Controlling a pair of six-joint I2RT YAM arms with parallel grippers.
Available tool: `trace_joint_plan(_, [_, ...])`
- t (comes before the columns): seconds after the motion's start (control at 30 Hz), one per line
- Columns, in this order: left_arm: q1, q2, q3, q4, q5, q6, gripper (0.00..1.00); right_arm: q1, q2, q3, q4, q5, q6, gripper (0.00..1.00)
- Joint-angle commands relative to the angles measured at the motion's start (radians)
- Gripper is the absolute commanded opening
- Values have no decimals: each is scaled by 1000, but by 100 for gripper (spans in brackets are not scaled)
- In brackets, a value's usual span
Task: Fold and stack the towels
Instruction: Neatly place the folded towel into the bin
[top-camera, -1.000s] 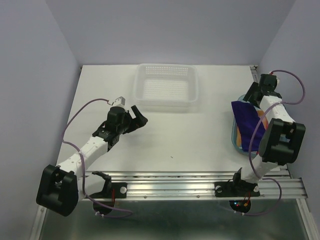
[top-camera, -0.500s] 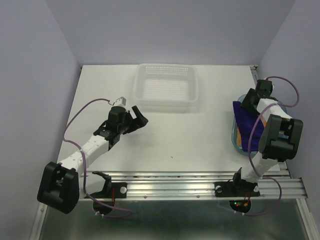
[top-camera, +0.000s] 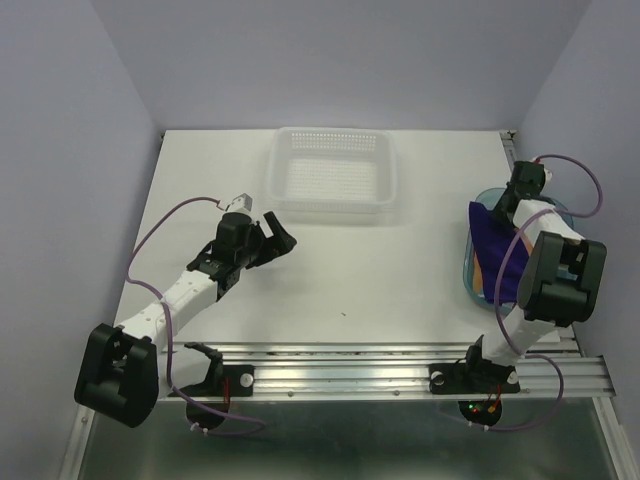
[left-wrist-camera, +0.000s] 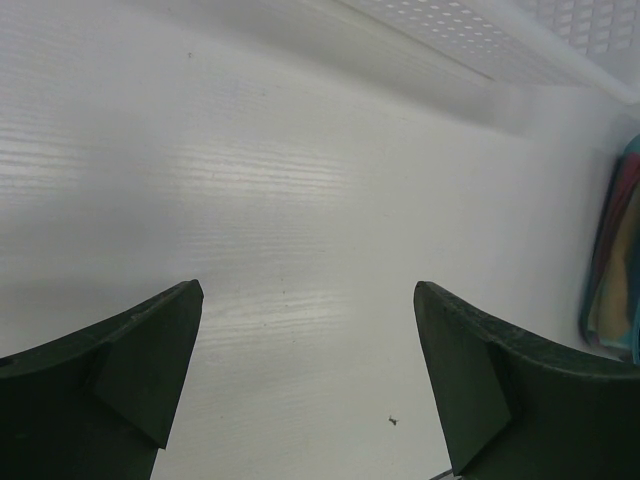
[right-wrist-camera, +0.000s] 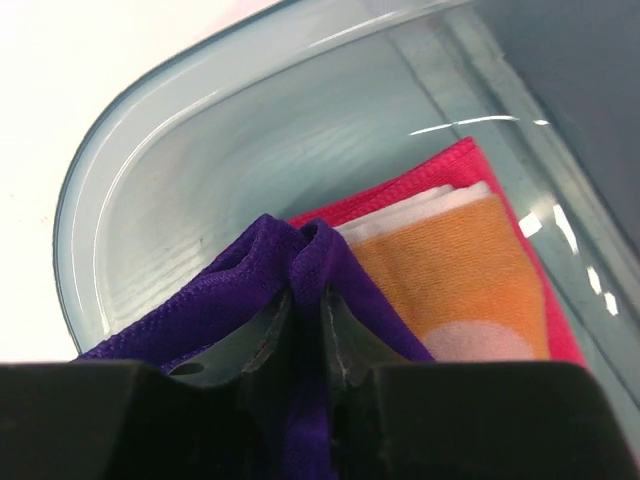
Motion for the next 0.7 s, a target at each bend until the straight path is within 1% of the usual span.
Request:
trace_joint_plan(0.0, [-5,-16,44,30,15,17,99,-6,-82,-5,49,117,22,20])
trace_joint_plan(0.13, [-5,-18,41,35,15,17,99,-6,-127,-13,53,169,39,15])
trace_joint_plan(0.23, [-5,-15,41,35,20,17,99,-4,-148,-11,46,252,66,15])
trace_joint_plan(0.37, [-5,-16,37,36,21,17,99,-9,-134,13,3,361,109,15])
trace_joint_plan(0.67, [-5,-16,34,39,20,14,99,-29,-81,38,-69,441,217,16])
